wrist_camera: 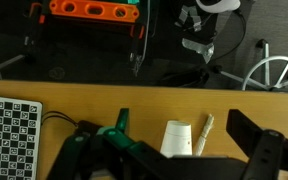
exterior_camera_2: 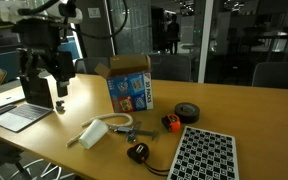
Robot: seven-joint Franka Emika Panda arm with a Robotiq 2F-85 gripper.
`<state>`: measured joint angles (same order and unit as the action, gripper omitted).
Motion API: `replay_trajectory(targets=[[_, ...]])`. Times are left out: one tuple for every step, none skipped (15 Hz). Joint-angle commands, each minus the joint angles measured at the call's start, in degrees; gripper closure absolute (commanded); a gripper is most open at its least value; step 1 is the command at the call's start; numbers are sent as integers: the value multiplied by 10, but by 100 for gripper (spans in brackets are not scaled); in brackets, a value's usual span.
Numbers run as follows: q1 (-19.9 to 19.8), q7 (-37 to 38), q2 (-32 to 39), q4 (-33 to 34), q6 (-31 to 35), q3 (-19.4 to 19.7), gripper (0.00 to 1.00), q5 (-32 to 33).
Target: Put the measuring tape closest to you in the box
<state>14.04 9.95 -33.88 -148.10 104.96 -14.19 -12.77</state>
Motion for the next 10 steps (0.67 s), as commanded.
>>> replay_trajectory(targets=[[-2, 1, 1, 1, -2, 1, 0, -1], [-5, 5, 3, 1, -4, 1, 0, 1], [-9, 9, 3, 0, -4, 5, 0, -2], [-15, 19, 6, 0, -4, 8, 0, -4], [-28, 45, 8, 0, -4, 9, 0, -5], [-40, 69, 10, -1, 0, 11, 0, -5], [-52, 80, 17, 0, 4, 18, 0, -7], [-63, 93, 22, 1, 9, 23, 0, -8], [-77, 108, 29, 3, 14, 27, 0, -5], [-90, 123, 39, 5, 22, 31, 0, -5]])
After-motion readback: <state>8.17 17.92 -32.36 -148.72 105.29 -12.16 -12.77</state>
